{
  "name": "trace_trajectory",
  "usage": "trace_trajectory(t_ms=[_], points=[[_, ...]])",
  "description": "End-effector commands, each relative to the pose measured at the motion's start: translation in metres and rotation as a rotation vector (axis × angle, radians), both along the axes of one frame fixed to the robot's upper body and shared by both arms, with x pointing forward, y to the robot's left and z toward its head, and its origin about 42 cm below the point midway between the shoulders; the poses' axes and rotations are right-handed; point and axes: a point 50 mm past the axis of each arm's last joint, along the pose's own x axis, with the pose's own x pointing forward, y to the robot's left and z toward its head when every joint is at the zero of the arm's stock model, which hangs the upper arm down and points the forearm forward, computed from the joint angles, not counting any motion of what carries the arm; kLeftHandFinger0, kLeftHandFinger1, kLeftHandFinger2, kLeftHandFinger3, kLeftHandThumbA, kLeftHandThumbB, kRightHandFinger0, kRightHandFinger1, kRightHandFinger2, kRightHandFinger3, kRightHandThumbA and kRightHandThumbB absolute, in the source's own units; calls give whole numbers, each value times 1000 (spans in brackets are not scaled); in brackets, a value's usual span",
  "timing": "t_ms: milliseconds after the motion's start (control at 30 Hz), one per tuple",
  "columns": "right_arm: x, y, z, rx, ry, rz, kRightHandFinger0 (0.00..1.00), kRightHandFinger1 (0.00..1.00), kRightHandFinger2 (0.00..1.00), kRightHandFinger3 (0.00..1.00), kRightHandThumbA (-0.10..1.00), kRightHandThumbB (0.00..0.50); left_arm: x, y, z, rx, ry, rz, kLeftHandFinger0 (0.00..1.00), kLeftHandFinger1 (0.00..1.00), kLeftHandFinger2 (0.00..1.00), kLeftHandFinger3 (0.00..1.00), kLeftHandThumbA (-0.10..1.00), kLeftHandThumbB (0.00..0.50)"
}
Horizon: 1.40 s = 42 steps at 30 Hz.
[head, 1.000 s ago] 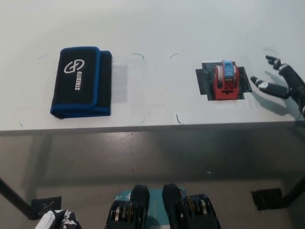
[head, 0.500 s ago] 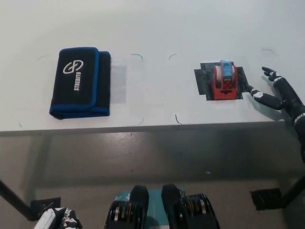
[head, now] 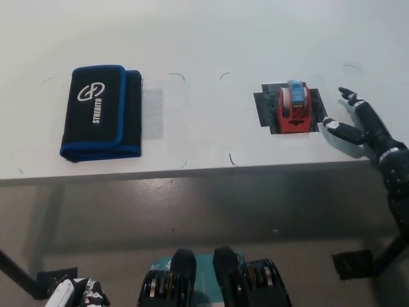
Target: Use the right hand to move the tape on the right hand side to the notebook on the left hand side
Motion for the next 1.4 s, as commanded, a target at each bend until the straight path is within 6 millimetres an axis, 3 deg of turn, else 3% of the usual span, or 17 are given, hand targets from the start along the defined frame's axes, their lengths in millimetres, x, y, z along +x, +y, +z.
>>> trace_trajectory(t_ms=[0,300,500,700,833,1000,1067,1167,1367], points=[[18,41,32,-15,-79,84,1000,1000,1000,1000,715,500,2,2,10,15,-54,-21,230,181,219,384,221,21],[17,59,32,-39,-82,116,1000,1000,1000,1000,694,474,2,2,15,23,-53,-26,252,194,239,398,194,15],[16,60,28,-57,-68,118,1000,1000,1000,1000,754,499,2,2,15,19,-52,-26,267,201,238,399,143,10],[14,70,23,12,-67,137,1000,1000,1000,1000,720,493,1,5,16,26,-52,-26,264,202,242,404,139,10],[15,91,24,39,-83,161,1000,1000,1000,1000,728,496,1,4,17,26,-52,-26,262,201,242,402,140,11],[19,125,34,40,-99,208,1000,1000,1000,1000,820,500,-1,2,16,19,-61,-25,252,195,234,396,155,12],[20,132,36,47,-102,211,1000,1000,1000,1000,810,500,-1,2,15,17,-64,-25,249,194,233,395,160,13],[24,167,51,39,-148,246,1000,1000,1000,1000,756,492,-2,3,16,25,-57,-21,248,195,235,396,233,17],[26,196,61,29,-157,285,1000,1000,1000,1000,772,500,-2,3,17,15,-62,-24,248,194,233,393,223,21]])
